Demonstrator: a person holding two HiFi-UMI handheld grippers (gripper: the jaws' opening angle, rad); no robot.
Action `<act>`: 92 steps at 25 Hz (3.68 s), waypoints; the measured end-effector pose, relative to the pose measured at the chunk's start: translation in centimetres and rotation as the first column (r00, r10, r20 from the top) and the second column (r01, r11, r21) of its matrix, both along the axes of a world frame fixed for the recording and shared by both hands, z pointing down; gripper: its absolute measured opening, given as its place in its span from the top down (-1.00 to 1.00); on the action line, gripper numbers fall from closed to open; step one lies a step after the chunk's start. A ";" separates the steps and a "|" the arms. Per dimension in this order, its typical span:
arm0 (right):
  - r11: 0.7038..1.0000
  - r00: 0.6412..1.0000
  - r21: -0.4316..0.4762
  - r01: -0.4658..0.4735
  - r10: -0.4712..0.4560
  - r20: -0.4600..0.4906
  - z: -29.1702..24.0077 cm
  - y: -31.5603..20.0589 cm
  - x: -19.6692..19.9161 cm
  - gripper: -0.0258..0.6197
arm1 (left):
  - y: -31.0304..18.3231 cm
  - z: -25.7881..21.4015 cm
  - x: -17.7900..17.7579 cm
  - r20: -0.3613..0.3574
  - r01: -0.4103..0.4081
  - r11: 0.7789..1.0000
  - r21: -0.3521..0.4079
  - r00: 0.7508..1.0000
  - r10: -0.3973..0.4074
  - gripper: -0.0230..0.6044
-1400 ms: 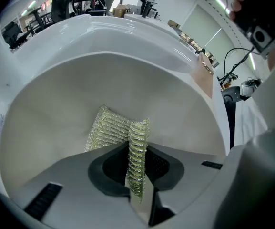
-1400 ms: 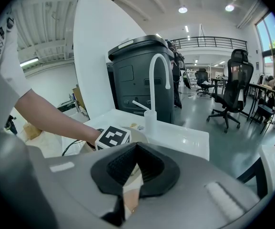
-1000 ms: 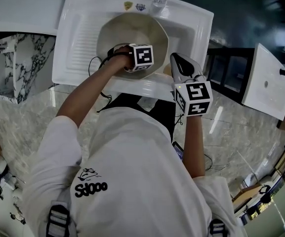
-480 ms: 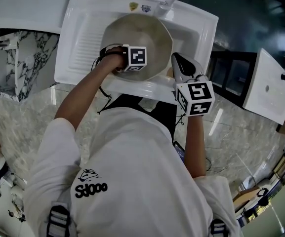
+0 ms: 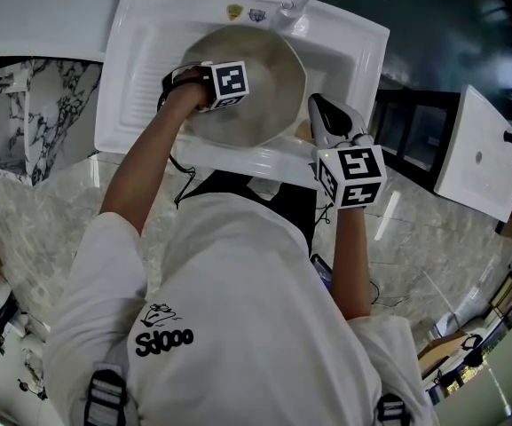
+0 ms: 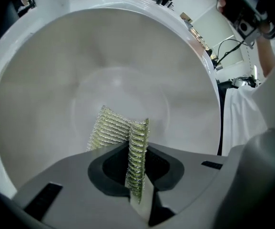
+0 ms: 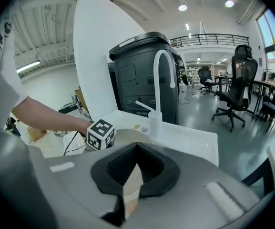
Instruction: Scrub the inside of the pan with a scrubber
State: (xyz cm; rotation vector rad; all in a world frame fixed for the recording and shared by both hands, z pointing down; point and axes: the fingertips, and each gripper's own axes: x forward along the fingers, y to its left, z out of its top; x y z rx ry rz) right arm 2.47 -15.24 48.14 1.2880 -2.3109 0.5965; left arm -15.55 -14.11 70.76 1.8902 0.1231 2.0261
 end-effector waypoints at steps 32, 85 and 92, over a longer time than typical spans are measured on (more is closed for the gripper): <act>0.998 0.999 0.053 -0.025 0.027 -0.027 -4.2 0.5 7.8 0.89 | 5.9 -6.9 15.6 -0.426 0.300 0.799 -0.521 0.720 -0.548 0.72; 0.792 0.982 0.589 0.160 -0.069 -0.173 -26.2 -6.8 8.1 0.89 | -10.1 -48.7 10.4 -0.849 0.816 0.281 0.505 0.413 0.329 0.72; 0.797 0.982 0.584 0.156 -0.062 -0.179 -25.8 -6.5 8.5 0.89 | -10.1 -47.5 10.8 -0.847 0.805 0.292 0.517 0.431 0.311 0.72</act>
